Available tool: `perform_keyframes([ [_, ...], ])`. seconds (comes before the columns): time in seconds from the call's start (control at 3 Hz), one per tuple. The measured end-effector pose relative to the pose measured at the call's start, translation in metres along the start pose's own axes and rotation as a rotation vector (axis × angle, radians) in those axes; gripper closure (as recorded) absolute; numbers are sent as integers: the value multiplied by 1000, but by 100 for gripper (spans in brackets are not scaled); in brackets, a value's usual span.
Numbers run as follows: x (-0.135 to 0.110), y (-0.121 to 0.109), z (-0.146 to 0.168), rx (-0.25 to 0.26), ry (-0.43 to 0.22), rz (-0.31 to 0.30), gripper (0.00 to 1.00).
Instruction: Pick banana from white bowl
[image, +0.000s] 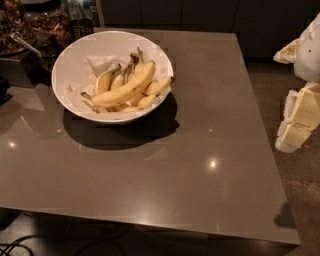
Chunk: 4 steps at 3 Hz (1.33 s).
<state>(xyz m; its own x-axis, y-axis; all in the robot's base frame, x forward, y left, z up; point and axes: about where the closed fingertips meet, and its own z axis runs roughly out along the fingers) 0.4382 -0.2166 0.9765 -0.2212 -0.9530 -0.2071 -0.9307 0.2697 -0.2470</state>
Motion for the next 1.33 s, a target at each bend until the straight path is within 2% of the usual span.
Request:
perform_keyframes([
  [0.67, -5, -1, -3, 6, 13, -5, 0],
  [1.33, -38, -13, -6, -19, 87, -70, 0],
])
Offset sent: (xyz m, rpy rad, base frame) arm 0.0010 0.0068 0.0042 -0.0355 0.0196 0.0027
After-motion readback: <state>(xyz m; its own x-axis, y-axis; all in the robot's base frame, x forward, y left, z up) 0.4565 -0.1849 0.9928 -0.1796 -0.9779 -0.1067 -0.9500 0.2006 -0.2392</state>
